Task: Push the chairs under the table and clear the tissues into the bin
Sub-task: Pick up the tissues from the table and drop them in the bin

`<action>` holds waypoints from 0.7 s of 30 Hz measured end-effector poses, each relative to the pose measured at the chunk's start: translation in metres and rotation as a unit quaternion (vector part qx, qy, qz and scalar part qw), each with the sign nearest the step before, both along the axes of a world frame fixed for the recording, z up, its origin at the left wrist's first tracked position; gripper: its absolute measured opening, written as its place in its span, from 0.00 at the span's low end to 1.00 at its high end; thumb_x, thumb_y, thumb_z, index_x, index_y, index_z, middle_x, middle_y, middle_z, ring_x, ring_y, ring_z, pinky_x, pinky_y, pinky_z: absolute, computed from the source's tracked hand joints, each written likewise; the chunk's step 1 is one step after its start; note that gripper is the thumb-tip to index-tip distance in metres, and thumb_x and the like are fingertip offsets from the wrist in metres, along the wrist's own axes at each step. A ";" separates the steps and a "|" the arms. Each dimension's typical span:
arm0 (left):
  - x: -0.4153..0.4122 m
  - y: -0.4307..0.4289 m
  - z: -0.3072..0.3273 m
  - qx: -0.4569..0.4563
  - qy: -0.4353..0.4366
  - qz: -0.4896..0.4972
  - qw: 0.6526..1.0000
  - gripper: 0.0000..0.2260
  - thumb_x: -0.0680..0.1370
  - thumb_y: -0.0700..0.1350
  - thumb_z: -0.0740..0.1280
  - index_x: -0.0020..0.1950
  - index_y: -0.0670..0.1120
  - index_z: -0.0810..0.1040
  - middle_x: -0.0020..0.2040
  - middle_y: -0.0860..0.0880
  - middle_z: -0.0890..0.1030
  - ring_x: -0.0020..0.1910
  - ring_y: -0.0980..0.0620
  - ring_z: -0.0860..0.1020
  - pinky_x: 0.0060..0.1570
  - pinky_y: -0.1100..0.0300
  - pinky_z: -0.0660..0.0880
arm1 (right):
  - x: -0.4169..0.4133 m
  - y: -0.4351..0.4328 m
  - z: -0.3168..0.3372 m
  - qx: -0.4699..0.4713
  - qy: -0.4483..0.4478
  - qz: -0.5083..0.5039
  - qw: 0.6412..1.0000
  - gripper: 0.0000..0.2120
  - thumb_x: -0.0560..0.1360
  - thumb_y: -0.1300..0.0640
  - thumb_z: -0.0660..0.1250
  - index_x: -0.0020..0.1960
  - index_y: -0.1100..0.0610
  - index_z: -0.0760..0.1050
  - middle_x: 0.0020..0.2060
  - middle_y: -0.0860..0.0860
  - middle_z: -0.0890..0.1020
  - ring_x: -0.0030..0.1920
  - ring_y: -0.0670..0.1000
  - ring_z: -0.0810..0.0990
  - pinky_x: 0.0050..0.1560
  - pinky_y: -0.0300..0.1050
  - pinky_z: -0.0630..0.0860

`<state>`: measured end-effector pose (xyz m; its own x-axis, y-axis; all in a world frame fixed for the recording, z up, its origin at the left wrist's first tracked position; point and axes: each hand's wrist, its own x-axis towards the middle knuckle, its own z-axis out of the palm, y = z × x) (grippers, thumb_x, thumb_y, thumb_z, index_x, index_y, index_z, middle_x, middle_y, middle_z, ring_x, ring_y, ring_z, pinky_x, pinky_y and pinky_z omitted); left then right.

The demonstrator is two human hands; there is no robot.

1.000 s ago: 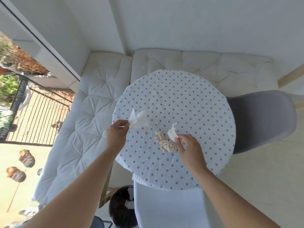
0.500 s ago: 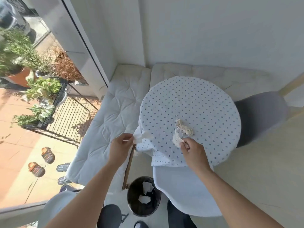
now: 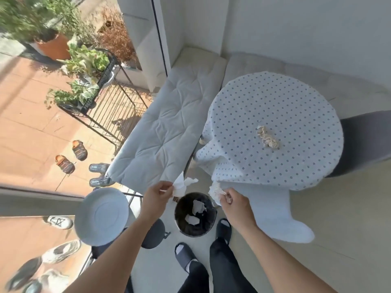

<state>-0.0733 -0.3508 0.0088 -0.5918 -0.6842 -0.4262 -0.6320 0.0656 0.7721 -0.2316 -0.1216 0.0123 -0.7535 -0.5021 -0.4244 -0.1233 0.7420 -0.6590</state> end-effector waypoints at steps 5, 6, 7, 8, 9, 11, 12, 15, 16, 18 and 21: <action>0.040 0.012 -0.050 0.025 -0.035 0.024 0.999 0.05 0.80 0.45 0.70 0.51 0.53 0.86 0.39 0.56 0.87 0.37 0.62 0.83 0.41 0.61 0.78 | 0.035 -0.005 -0.046 0.052 -0.042 0.025 0.997 0.06 0.82 0.53 0.64 0.48 0.53 0.78 0.36 0.45 0.80 0.36 0.45 0.77 0.34 0.36 0.70; 0.048 0.015 -0.063 0.039 -0.041 0.026 0.998 0.05 0.81 0.45 0.70 0.50 0.54 0.86 0.39 0.56 0.87 0.38 0.60 0.84 0.41 0.58 0.80 | 0.041 -0.004 -0.058 0.064 -0.052 0.029 0.996 0.07 0.81 0.54 0.64 0.45 0.53 0.77 0.35 0.46 0.79 0.36 0.47 0.76 0.34 0.37 0.69; 0.055 0.018 -0.077 0.053 -0.050 0.032 0.997 0.06 0.81 0.46 0.70 0.49 0.55 0.85 0.40 0.57 0.87 0.38 0.58 0.85 0.41 0.54 0.82 | 0.046 -0.003 -0.070 0.072 -0.061 0.030 0.995 0.08 0.81 0.54 0.64 0.42 0.52 0.75 0.34 0.47 0.78 0.36 0.49 0.76 0.34 0.38 0.68; 0.060 0.021 -0.090 0.064 -0.061 0.039 0.995 0.05 0.81 0.48 0.70 0.49 0.56 0.85 0.40 0.56 0.87 0.38 0.55 0.85 0.41 0.51 0.83 | 0.050 -0.002 -0.082 0.081 -0.072 0.029 0.994 0.10 0.80 0.55 0.64 0.40 0.51 0.72 0.33 0.47 0.77 0.36 0.50 0.76 0.33 0.39 0.68; 0.065 0.024 -0.103 0.071 -0.070 0.046 0.994 0.05 0.80 0.49 0.70 0.49 0.57 0.85 0.39 0.55 0.87 0.38 0.52 0.85 0.42 0.48 0.83 | 0.053 -0.001 -0.094 0.092 -0.085 0.027 0.992 0.12 0.80 0.55 0.64 0.37 0.50 0.70 0.33 0.48 0.77 0.36 0.52 0.77 0.34 0.40 0.68; 0.069 0.028 -0.128 0.082 -0.076 0.051 0.992 0.05 0.80 0.49 0.70 0.49 0.57 0.85 0.38 0.54 0.87 0.37 0.52 0.85 0.44 0.48 0.83 | 0.055 -0.001 -0.118 0.118 -0.108 0.022 0.987 0.13 0.80 0.55 0.63 0.37 0.51 0.69 0.33 0.49 0.78 0.39 0.54 0.81 0.36 0.45 0.71; 0.069 0.030 -0.139 0.090 -0.075 0.054 0.992 0.05 0.80 0.50 0.70 0.49 0.57 0.85 0.38 0.54 0.87 0.37 0.53 0.84 0.45 0.48 0.83 | 0.055 -0.002 -0.130 0.128 -0.117 0.025 0.984 0.12 0.80 0.55 0.63 0.37 0.51 0.70 0.34 0.49 0.80 0.40 0.55 0.83 0.37 0.47 0.73; 0.069 0.037 -0.170 0.107 -0.087 0.062 0.988 0.05 0.80 0.50 0.69 0.49 0.56 0.85 0.40 0.53 0.87 0.38 0.53 0.85 0.44 0.50 0.84 | 0.056 -0.001 -0.169 0.146 -0.144 0.030 0.978 0.10 0.79 0.54 0.61 0.44 0.58 0.75 0.39 0.56 0.83 0.42 0.59 0.84 0.35 0.49 0.73; 0.069 0.041 -0.180 0.113 -0.090 0.064 0.988 0.05 0.81 0.50 0.69 0.48 0.56 0.85 0.40 0.53 0.87 0.39 0.53 0.85 0.45 0.51 0.84 | 0.057 0.000 -0.183 0.152 -0.148 0.030 0.977 0.11 0.78 0.53 0.60 0.46 0.59 0.75 0.40 0.57 0.83 0.43 0.60 0.85 0.35 0.49 0.73; 0.068 0.049 -0.200 0.123 -0.095 0.064 0.986 0.05 0.80 0.50 0.69 0.48 0.56 0.85 0.41 0.53 0.87 0.41 0.54 0.86 0.47 0.51 0.85 | 0.058 0.002 -0.208 0.158 -0.151 0.026 0.975 0.12 0.77 0.53 0.60 0.48 0.61 0.76 0.42 0.58 0.83 0.43 0.61 0.85 0.35 0.51 0.76; 0.066 0.060 -0.230 0.139 -0.103 0.075 0.982 0.06 0.80 0.50 0.69 0.47 0.56 0.86 0.42 0.53 0.87 0.41 0.55 0.86 0.48 0.50 0.85 | 0.058 0.002 -0.242 0.164 -0.157 0.028 0.974 0.12 0.76 0.53 0.60 0.47 0.62 0.75 0.42 0.60 0.83 0.44 0.62 0.84 0.34 0.54 0.77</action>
